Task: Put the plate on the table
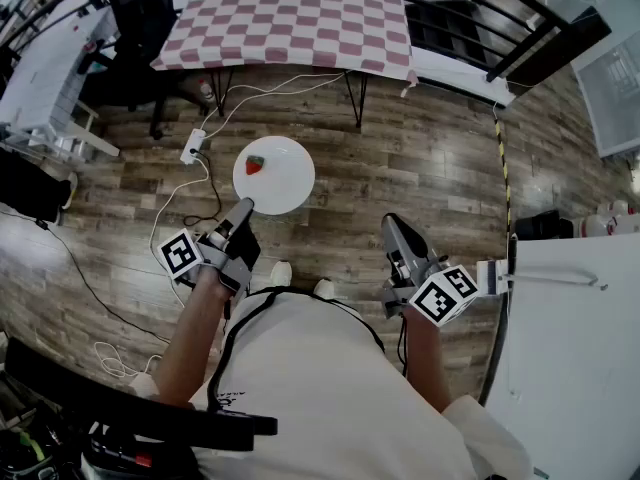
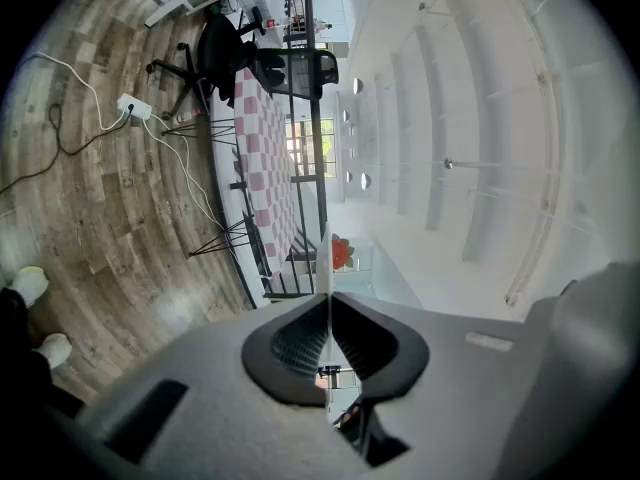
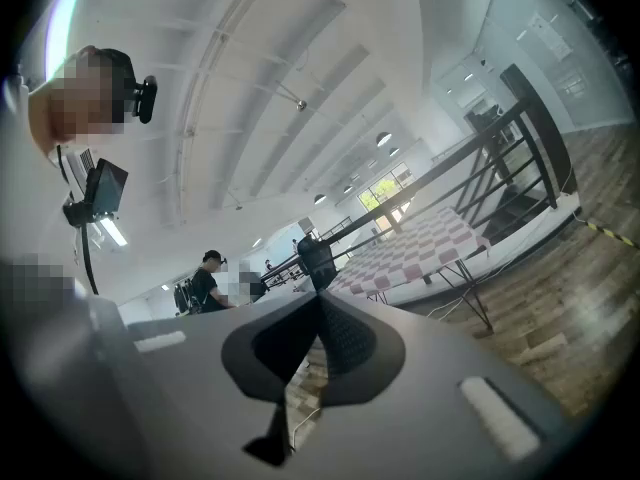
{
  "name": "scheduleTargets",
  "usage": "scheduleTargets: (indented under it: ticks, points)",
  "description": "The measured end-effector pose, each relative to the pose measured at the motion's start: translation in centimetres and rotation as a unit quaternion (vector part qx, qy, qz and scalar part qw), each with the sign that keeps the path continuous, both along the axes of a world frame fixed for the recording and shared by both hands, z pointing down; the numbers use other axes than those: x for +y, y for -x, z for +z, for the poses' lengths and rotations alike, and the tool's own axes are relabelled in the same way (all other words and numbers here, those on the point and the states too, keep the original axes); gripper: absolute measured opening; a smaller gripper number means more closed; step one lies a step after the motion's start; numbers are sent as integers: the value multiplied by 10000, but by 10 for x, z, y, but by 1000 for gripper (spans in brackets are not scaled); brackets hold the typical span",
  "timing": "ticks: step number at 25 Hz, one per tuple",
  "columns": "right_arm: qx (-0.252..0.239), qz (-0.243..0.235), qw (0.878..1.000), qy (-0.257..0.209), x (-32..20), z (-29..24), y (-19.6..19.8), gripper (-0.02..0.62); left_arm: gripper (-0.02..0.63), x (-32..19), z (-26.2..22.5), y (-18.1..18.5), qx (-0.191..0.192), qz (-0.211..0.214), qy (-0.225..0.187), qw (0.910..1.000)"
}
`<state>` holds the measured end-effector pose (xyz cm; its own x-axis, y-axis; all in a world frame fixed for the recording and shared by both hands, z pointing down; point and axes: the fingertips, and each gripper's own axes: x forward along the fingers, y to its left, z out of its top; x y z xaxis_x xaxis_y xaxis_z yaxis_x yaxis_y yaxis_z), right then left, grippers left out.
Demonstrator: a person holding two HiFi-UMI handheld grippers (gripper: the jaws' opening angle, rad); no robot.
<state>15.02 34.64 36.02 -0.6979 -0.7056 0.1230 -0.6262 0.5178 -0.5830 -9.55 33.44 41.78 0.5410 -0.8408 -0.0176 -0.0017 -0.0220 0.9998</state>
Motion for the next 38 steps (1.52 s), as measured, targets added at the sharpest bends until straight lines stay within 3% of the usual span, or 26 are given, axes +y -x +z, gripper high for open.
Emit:
scheduleTargets:
  ticks: [19,26,38]
  points:
    - [217,135,9994,-246,0,0,11,9,21,-13,6,-4,-146,257,-65,9995]
    - [-179,351,9992,32,-7,6,15,8,21,-21,12,9,-133,232,-17,9996]
    - [-12,494,9988,65,-5,9,52,9,21,-29,17,41,-64,412,-39,9991]
